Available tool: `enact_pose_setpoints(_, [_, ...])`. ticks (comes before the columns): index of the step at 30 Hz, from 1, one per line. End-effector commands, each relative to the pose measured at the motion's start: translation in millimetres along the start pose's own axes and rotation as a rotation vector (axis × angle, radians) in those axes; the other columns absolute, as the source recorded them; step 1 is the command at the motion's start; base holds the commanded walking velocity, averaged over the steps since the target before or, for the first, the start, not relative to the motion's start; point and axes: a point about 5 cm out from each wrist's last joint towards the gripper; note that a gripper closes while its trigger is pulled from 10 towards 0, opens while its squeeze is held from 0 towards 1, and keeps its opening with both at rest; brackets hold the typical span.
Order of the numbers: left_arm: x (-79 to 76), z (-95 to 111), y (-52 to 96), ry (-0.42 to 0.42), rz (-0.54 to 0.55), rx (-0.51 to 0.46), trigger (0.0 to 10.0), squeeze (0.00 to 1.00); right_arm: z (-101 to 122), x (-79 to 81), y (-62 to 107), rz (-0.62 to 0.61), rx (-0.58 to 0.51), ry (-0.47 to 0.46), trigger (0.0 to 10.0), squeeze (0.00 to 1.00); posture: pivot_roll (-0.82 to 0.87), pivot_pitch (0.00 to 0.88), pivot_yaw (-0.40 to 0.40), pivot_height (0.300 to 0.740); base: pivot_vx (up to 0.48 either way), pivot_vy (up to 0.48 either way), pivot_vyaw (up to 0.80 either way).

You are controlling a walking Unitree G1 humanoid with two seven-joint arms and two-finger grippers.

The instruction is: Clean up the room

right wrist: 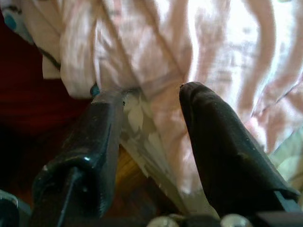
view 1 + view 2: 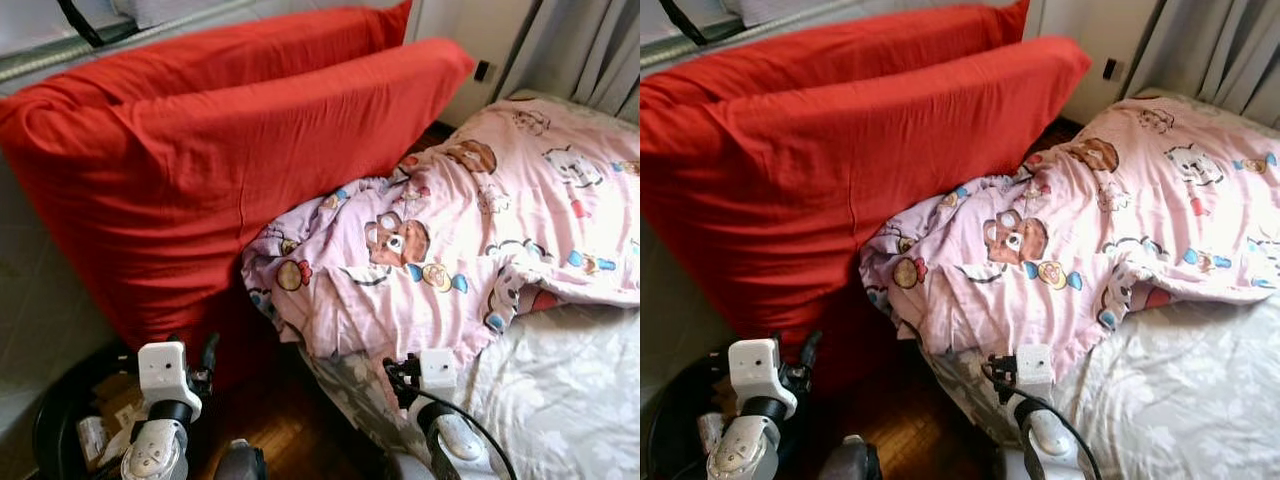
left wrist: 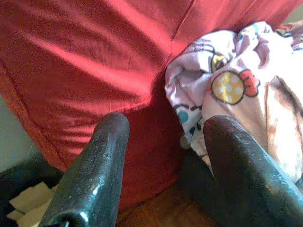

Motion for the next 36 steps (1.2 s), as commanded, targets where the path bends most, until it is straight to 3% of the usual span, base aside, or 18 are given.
enact_pose_setpoints(1, [1.8,2,3.5,-0.008,0.0,0.006,10.0,0.0,-3,1.7,-0.5,0.0,0.027,-0.006,10.0,0.0,0.07,0.199,-0.005,0.648,0.0,0.0,0.0])
enact_pose_setpoints(10, [2.7,5,10.7,-0.008,0.001,0.008,10.0,0.0,0,-1.3,-7.1,-0.02,0.076,-0.049,10.0,0.0,0.1,0.245,-0.002,0.648,0.0,0.0,0.0])
enact_pose_setpoints(17, [-0.6,10,11.6,-0.007,-0.006,0.01,10.0,0.0,4,-9.0,-12.7,-0.077,0.122,-0.135,10.0,0.0,0.13,0.285,0.007,0.648,0.0,0.0,0.0])
enact_pose_setpoints(18, [-0.7,11,11.5,-0.007,-0.007,0.009,10.0,0.0,5,-10.4,-13.2,-0.084,0.122,-0.139,10.0,0.99,0.13,0.293,0.008,0.648,0.0,0.0,0.0])
enact_pose_setpoints(19, [-0.7,13,11.1,-0.006,-0.008,0.009,10.0,0.0,6,-11.8,-13.8,-0.092,0.124,-0.145,10.0,1.0,0.13,0.295,0.008,0.648,0.0,0.0,0.0])
enact_pose_setpoints(22, [-1.0,16,9.3,-0.006,-0.012,0.006,10.0,0.0,10,-15.4,-16.6,-0.111,0.129,-0.147,10.0,1.0,0.14,0.312,0.009,0.648,0.0,0.0,0.0])
enact_pose_setpoints(23, [-1.6,18,8.5,-0.007,-0.015,0.006,10.0,0.0,14,-16.0,-18.3,-0.117,0.12,-0.138,10.0,0.0,0.14,0.317,0.008,0.648,0.0,0.0,0.0])
enact_pose_setpoints(31, [-4.7,18,7.4,-0.003,-0.011,0.008,10.0,0.0,22,-12.6,-20.5,-0.094,0.052,-0.119,10.0,0.0,0.13,0.313,0.002,0.62,0.0,0.0,0.0])
enact_pose_setpoints(36, [-6.8,18,7.0,0.001,-0.013,0.007,10.0,0.0,12,-12.4,-16.4,-0.092,0.096,-0.11,10.0,0.0,0.14,0.312,0.003,0.62,0.0,0.0,0.0])
Point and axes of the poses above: a point about 5 cm out from each wrist's last joint towards the gripper, its own y axis pointing back from the gripper into the wrist, its own z axis along the axis of the wrist's last joint, x = y × z, and after that the axes turned 12 degrees about y, right-handed
